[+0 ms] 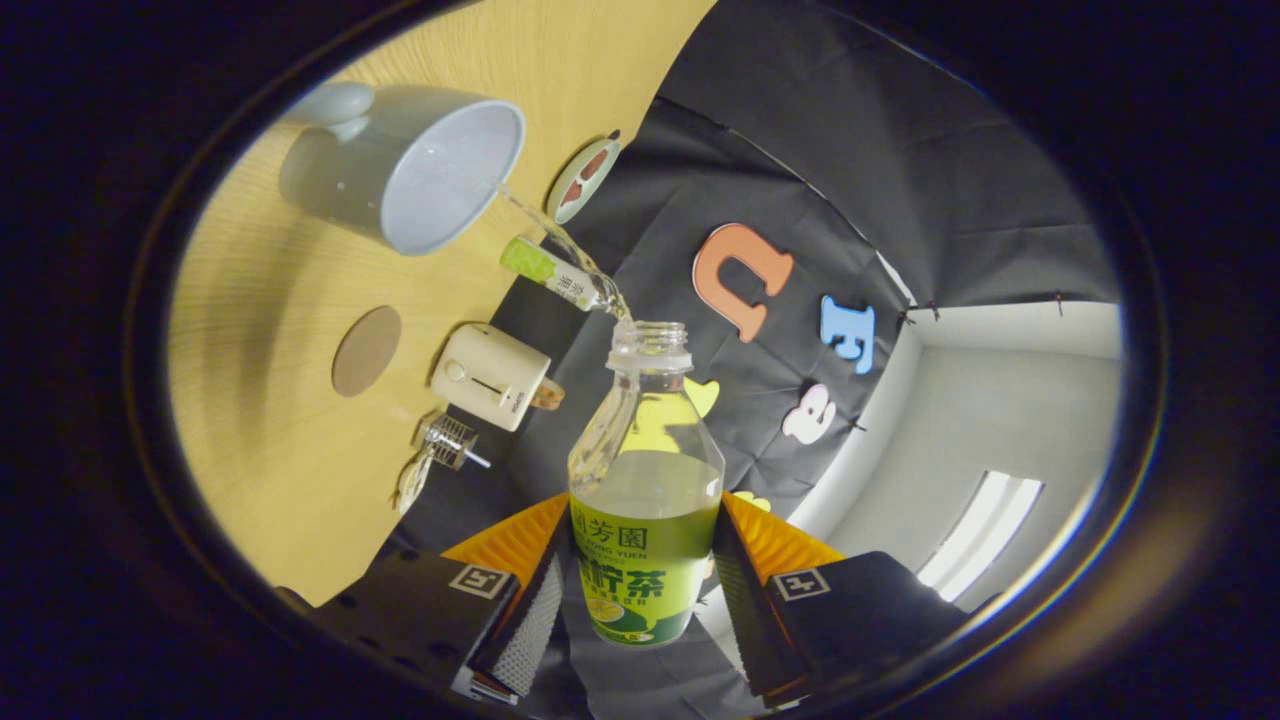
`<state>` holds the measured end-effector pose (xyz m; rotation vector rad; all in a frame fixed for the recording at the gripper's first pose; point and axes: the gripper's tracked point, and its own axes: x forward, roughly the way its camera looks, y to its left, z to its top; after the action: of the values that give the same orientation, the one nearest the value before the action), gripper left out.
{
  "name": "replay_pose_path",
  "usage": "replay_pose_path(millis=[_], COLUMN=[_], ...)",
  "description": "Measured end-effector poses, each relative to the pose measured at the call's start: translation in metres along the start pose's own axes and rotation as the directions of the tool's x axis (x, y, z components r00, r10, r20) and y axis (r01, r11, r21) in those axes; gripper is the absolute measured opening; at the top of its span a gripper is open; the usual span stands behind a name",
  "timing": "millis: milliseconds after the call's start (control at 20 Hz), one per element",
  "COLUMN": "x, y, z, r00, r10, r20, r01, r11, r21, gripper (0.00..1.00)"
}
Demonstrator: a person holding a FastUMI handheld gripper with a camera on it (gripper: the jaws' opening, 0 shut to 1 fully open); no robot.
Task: Take the bottle from table, then pour the juice into the cup, finally place the bottle on the coaster
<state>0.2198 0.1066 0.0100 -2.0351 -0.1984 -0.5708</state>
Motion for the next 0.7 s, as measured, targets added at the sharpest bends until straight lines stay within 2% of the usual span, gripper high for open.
replay_pose_path(millis=[700], x=[0.003], y=[-0.022], z=[0.003], r00=[0.998], r10=[-0.062], r20=[0.009], r01=[0.062], r11=[0.994], r21=[-0.093], gripper=[0.8])
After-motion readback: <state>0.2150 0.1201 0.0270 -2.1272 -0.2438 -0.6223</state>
